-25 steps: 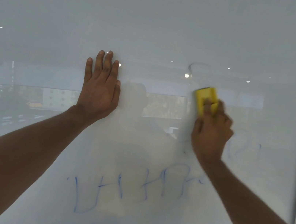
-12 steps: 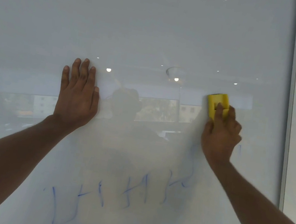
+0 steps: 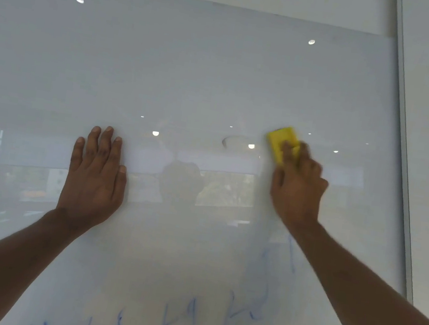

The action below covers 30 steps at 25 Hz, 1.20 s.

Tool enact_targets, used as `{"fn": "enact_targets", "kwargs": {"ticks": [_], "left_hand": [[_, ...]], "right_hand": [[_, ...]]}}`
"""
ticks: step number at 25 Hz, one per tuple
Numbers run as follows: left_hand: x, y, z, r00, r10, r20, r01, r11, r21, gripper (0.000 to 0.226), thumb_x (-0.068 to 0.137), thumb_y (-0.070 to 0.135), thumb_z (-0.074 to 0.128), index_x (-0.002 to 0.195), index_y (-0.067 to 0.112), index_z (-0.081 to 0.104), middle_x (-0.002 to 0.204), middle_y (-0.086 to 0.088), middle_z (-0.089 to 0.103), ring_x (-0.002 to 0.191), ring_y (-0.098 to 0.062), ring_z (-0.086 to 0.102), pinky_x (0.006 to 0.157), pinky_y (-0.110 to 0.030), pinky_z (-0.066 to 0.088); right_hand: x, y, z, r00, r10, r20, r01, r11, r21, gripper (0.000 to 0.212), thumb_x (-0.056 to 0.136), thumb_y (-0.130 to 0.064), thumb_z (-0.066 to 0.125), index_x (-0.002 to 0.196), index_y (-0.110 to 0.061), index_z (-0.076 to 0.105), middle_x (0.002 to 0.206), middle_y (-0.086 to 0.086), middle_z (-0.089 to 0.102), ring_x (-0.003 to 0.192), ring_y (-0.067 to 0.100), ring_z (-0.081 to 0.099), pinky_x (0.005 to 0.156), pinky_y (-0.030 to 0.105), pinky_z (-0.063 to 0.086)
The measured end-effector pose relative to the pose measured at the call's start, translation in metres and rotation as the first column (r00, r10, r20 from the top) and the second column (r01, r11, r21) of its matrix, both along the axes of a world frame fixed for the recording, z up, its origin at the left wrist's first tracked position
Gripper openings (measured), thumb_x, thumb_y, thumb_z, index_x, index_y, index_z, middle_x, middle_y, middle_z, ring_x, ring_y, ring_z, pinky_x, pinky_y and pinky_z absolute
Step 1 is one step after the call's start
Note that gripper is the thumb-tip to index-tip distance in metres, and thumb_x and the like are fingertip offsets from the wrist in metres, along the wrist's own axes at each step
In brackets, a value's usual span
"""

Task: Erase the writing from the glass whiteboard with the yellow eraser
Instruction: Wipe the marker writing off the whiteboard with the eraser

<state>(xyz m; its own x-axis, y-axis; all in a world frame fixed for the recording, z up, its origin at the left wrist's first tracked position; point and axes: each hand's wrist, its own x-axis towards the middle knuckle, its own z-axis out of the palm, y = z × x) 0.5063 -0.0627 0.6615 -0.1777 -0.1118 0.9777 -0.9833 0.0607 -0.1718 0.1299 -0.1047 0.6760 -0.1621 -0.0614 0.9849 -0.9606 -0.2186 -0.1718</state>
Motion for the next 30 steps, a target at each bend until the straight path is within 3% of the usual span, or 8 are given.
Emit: {"fn": "enact_targets", "kwargs": {"ticks": [3, 6, 10, 13, 16, 21, 24, 30], "left_hand": [[0.0, -0.001, -0.001, 1.0, 0.005, 0.002, -0.005, 1.0, 0.005, 0.061, 0.103, 0.024, 0.03, 0.153, -0.011, 0.037, 0.164, -0.031, 0.029, 0.156, -0.048, 0.02, 0.126, -0.066, 0.017], [0.0, -0.002, -0.001, 1.0, -0.003, 0.0, 0.003, 1.0, 0.004, 0.062, 0.103, 0.025, 0.029, 0.153, -0.01, 0.036, 0.165, -0.03, 0.028, 0.156, -0.048, 0.02, 0.126, -0.065, 0.017], [0.001, -0.002, -0.001, 1.0, -0.011, 0.006, 0.011, 1.0, -0.014, 0.062, 0.103, 0.026, 0.029, 0.153, -0.01, 0.038, 0.164, -0.031, 0.03, 0.155, -0.048, 0.022, 0.125, -0.066, 0.018], [0.0, -0.002, -0.002, 1.0, -0.011, 0.003, 0.011, 1.0, -0.007, 0.062, 0.104, 0.027, 0.028, 0.154, -0.009, 0.035, 0.165, -0.029, 0.028, 0.157, -0.047, 0.019, 0.126, -0.065, 0.017], [0.0, -0.002, -0.003, 1.0, -0.008, -0.008, 0.008, 1.0, -0.005, 0.062, 0.104, 0.026, 0.028, 0.155, -0.008, 0.035, 0.166, -0.028, 0.028, 0.157, -0.045, 0.018, 0.127, -0.064, 0.016], [-0.004, 0.0, -0.004, 1.0, -0.002, -0.026, 0.002, 1.0, 0.004, 0.062, 0.103, 0.025, 0.029, 0.153, -0.01, 0.037, 0.164, -0.03, 0.029, 0.155, -0.049, 0.021, 0.125, -0.067, 0.019], [-0.01, 0.002, -0.007, 0.997, -0.007, -0.072, 0.009, 0.999, 0.031, 0.065, 0.103, 0.028, 0.027, 0.155, -0.009, 0.035, 0.166, -0.029, 0.026, 0.157, -0.046, 0.016, 0.127, -0.064, 0.014], [-0.063, -0.008, -0.022, 0.989, -0.025, 0.147, 0.013, 0.997, 0.077, 0.063, 0.104, 0.031, 0.031, 0.152, -0.009, 0.039, 0.165, -0.031, 0.029, 0.155, -0.048, 0.021, 0.127, -0.064, 0.015]], "right_hand": [[0.022, 0.007, 0.037, 0.951, 0.017, 0.31, -0.035, 0.998, 0.051, 0.057, 0.097, -0.023, 0.05, 0.152, -0.026, 0.037, 0.159, 0.012, 0.032, 0.12, 0.04, 0.047, 0.086, 0.047, 0.042], [0.085, 0.015, -0.005, 0.944, 0.042, -0.327, -0.07, 0.995, -0.075, 0.053, 0.094, -0.021, 0.05, 0.145, -0.033, 0.045, 0.152, 0.009, 0.045, 0.107, 0.035, 0.056, 0.077, 0.04, 0.038], [0.105, 0.016, -0.068, 0.482, 0.073, -0.873, -0.17, 0.985, -0.011, 0.049, 0.096, -0.023, 0.041, 0.144, -0.031, 0.047, 0.156, 0.01, 0.041, 0.113, 0.032, 0.053, 0.082, 0.04, 0.038], [0.076, 0.009, 0.007, 0.924, 0.035, -0.38, -0.072, 0.994, -0.084, 0.052, 0.09, -0.024, 0.053, 0.142, -0.03, 0.052, 0.15, 0.01, 0.049, 0.104, 0.034, 0.058, 0.075, 0.038, 0.042], [0.067, 0.014, 0.063, 0.978, 0.125, 0.164, -0.124, 0.992, -0.018, 0.056, 0.094, -0.027, 0.053, 0.148, -0.029, 0.042, 0.158, 0.01, 0.036, 0.115, 0.037, 0.05, 0.083, 0.043, 0.041], [0.127, 0.01, -0.073, 0.603, 0.132, -0.787, -0.225, 0.974, -0.009, 0.049, 0.096, -0.023, 0.041, 0.143, -0.035, 0.045, 0.155, 0.01, 0.041, 0.11, 0.033, 0.053, 0.083, 0.041, 0.033], [0.095, 0.007, -0.15, 0.393, 0.203, -0.897, -0.237, 0.965, 0.115, 0.041, 0.106, -0.025, 0.036, 0.145, -0.034, 0.042, 0.158, 0.007, 0.038, 0.118, 0.033, 0.051, 0.088, 0.043, 0.037], [-0.057, -0.01, -0.069, 0.996, 0.091, 0.006, -0.091, 0.995, -0.028, 0.048, 0.096, -0.021, 0.052, 0.144, -0.016, 0.053, 0.144, 0.021, 0.052, 0.106, 0.046, 0.058, 0.079, 0.05, 0.05]]}}
